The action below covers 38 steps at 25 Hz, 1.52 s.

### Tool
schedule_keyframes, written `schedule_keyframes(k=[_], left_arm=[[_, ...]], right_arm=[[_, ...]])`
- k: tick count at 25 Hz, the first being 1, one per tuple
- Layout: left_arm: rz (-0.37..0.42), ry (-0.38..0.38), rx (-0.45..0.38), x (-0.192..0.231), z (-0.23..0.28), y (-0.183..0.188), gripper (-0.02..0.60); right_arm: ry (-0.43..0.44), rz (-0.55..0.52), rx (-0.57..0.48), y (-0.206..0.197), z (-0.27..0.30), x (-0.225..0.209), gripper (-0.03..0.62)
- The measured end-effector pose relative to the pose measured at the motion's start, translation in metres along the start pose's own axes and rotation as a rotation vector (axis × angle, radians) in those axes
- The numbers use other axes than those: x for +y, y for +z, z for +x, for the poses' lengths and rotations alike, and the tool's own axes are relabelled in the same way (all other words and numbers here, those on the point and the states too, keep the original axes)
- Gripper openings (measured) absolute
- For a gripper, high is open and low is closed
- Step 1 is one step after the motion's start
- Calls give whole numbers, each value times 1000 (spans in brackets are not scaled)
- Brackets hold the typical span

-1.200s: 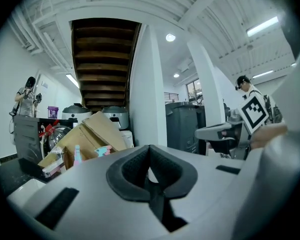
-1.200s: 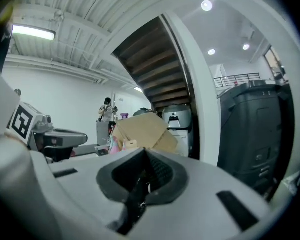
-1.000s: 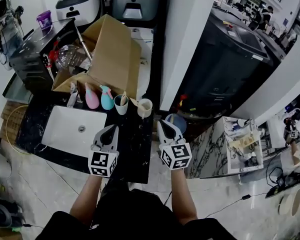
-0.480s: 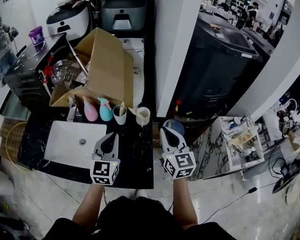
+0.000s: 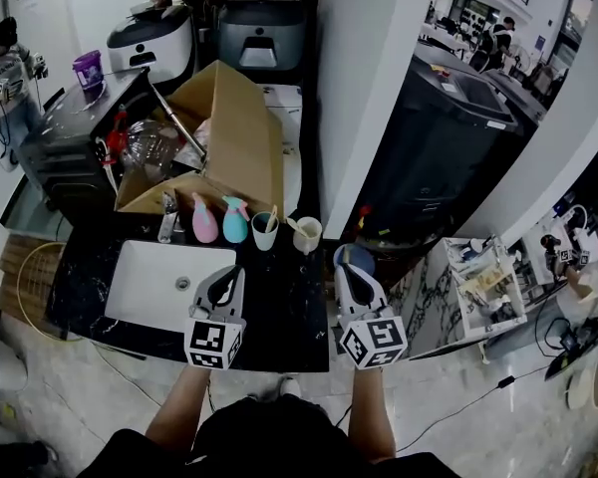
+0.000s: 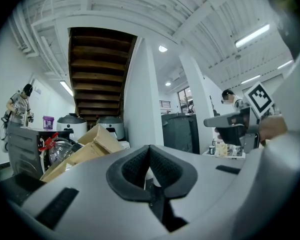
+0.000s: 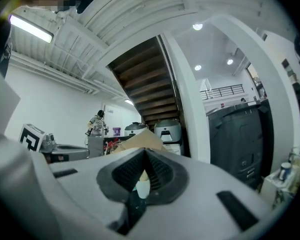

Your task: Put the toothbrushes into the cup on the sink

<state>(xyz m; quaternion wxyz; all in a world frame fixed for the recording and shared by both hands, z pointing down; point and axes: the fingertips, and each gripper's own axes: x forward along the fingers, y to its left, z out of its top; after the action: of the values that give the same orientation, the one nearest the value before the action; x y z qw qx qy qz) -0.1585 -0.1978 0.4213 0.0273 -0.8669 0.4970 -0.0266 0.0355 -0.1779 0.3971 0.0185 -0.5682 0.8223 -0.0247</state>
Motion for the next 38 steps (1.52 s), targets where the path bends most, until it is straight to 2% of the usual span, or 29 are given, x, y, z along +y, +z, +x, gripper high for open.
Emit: schedule_keyframes(k=[6, 14, 22, 38], left_arm=[[-18, -18, -23, 17, -30, 8, 2], [-12, -34, -57, 35, -61, 12, 2], [-20, -70, -74, 40, -70, 17, 2], [-17, -88, -74, 53, -70, 15, 2]], right_arm=[[-19, -1, -33, 14, -16, 36, 2], [-68, -3, -43, 11, -38, 71, 2], [-115, -20, -48, 18, -51, 83, 2], [-131, -27, -55, 18, -41, 92, 2]])
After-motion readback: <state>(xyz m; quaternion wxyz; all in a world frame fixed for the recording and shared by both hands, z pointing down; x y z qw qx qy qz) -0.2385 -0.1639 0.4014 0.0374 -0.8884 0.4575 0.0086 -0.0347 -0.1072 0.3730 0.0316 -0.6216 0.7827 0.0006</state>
